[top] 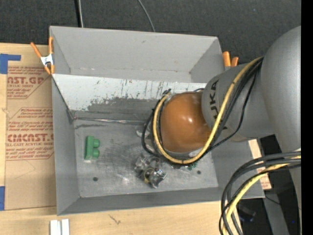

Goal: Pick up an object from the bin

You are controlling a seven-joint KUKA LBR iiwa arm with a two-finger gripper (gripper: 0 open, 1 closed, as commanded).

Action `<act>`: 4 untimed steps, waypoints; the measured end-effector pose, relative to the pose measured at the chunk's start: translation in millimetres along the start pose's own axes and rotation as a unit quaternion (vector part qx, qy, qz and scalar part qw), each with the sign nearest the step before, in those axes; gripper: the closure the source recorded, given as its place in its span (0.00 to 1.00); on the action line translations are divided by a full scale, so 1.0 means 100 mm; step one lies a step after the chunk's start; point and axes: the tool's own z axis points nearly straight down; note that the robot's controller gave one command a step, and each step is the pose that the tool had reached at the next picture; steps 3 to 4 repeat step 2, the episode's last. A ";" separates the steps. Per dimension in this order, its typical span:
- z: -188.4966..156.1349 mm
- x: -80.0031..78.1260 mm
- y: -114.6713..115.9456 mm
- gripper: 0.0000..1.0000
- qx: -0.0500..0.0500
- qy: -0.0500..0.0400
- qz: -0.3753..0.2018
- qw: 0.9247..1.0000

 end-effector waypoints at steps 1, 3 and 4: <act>-1.08 -0.06 0.05 1.00 0.000 0.001 0.002 1.000; -1.49 -0.01 0.10 1.00 -0.001 0.003 -0.001 1.000; -1.49 -0.01 0.10 1.00 -0.001 0.003 -0.001 1.000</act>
Offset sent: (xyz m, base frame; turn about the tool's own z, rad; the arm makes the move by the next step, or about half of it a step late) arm -0.0022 0.0055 0.1043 0.0036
